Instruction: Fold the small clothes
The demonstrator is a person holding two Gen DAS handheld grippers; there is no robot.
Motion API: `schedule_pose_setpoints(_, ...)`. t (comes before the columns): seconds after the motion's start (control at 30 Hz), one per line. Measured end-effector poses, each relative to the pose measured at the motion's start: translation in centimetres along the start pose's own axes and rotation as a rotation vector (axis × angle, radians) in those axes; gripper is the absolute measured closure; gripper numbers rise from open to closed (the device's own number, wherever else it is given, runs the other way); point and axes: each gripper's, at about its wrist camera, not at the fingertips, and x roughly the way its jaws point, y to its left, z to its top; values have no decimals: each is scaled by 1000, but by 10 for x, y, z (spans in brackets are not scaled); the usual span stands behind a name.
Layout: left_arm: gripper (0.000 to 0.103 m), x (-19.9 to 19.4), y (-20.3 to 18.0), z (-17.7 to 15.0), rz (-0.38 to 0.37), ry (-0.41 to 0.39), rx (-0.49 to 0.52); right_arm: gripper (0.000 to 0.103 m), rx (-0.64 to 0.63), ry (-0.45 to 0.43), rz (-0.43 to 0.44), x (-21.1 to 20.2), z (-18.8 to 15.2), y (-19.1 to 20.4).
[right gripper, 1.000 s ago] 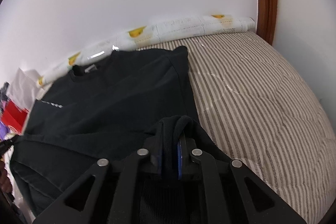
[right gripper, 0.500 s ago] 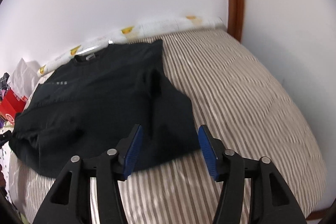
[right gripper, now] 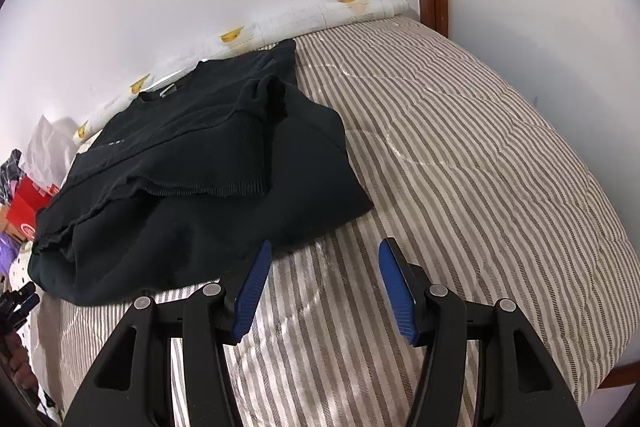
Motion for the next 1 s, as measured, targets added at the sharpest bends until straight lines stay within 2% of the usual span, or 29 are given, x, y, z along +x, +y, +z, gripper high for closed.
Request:
schedule_pose_setpoints(0.2,49,19,3,12,-23,13,-44,47,90,-3,5,16,12,-4)
schedule_pose_setpoints(0.43,51,32,-12,22,66,0,27,48,121,13,7,36,21,-4)
schedule_pose_setpoints(0.5,57,34,-16,23,99,-9,50,49,129,10,10,41,23,-3)
schedule_pose_setpoints(0.6,72,36,-16,25,103,-9,39,54,153,9,28,47,25,-4)
schedule_pose_setpoints(0.67,86,38,-14,26,80,8,13,65,159,7,52,51,27,-3)
schedule_pose_setpoints(0.7,88,38,-15,27,72,11,12,68,148,10,63,52,28,-2)
schedule_pose_setpoints(0.77,92,36,-20,25,94,-3,33,80,132,8,75,50,29,0)
schedule_pose_setpoints(0.83,93,31,-27,23,116,-18,63,84,116,-5,76,42,28,3)
schedule_pose_setpoints(1.0,93,9,-28,16,89,-35,69,87,111,-34,85,19,25,0)
